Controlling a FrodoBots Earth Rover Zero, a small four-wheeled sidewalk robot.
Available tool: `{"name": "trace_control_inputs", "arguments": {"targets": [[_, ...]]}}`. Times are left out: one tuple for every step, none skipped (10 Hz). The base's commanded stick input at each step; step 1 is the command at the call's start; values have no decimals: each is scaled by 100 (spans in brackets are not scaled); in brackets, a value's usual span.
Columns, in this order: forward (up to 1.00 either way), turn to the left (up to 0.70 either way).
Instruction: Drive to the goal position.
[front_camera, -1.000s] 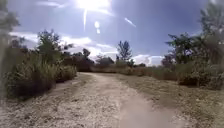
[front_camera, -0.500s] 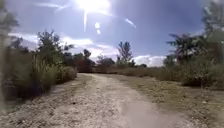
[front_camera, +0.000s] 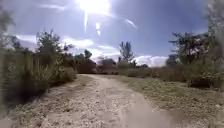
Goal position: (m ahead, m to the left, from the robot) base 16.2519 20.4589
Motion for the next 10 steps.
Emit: {"name": "trace_control_inputs", "arguments": {"targets": [[70,0],[70,0],[70,0],[70,0],[70,0],[70,0],[70,0],[70,0],[70,0],[70,0]]}}
